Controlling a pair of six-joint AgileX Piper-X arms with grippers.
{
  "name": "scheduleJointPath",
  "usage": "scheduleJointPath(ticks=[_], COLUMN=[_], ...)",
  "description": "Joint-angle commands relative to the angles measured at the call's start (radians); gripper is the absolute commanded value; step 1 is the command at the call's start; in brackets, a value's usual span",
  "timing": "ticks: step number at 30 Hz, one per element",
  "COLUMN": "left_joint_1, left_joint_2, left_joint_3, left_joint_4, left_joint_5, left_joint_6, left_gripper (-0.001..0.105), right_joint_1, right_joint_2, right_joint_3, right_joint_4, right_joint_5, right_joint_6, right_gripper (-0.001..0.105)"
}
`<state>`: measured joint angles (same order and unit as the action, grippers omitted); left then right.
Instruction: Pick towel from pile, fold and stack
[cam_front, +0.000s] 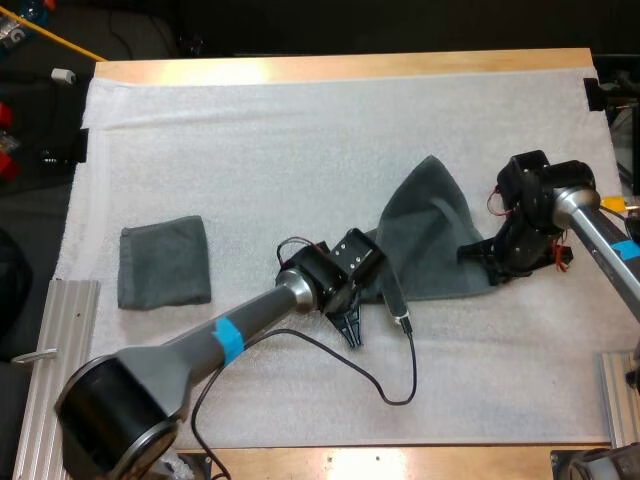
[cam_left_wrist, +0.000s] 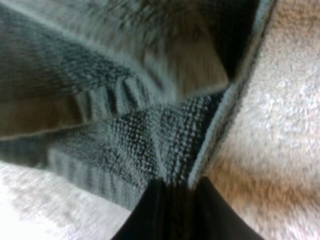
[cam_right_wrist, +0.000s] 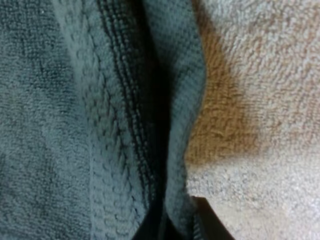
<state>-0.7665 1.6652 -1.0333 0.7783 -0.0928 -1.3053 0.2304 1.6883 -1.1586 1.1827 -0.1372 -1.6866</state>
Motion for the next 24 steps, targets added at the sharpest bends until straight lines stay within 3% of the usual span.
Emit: scheduleJointPath(ticks=[1, 12, 19, 24], left_joint_1=[-0.001, -0.001, -0.001, -0.04], left_joint_2=[-0.038, -0.296, -0.438, -0.51], left_joint_3=[-0.019, -0.103, -0.233, -0.298], left_joint_4=[0.043, 0.236, 0.405, 0.461], left_joint_5=[-0.017, -0.003, -0.001, -0.001], left_joint_6=[0.002, 0.002, -0.022, -0.041], left_gripper=[0.003, 0.0, 0.0, 0.0], right_joint_1=[0.0, 0.0, 0.006, 0.052], right_joint_2=[-0.041, -0.332, -0.498, -0.615], right_joint_3=[-0.003, -0.003, -0.006, -0.028], right_joint_4=[0.004, 0.06, 0.144, 0.149], right_joint_5=[-0.001, -0.006, -0.161, -0.174], right_joint_6=[0.0, 0.056, 0.065, 0.125], right_gripper=[0.0, 0.0, 0.0, 0.0])
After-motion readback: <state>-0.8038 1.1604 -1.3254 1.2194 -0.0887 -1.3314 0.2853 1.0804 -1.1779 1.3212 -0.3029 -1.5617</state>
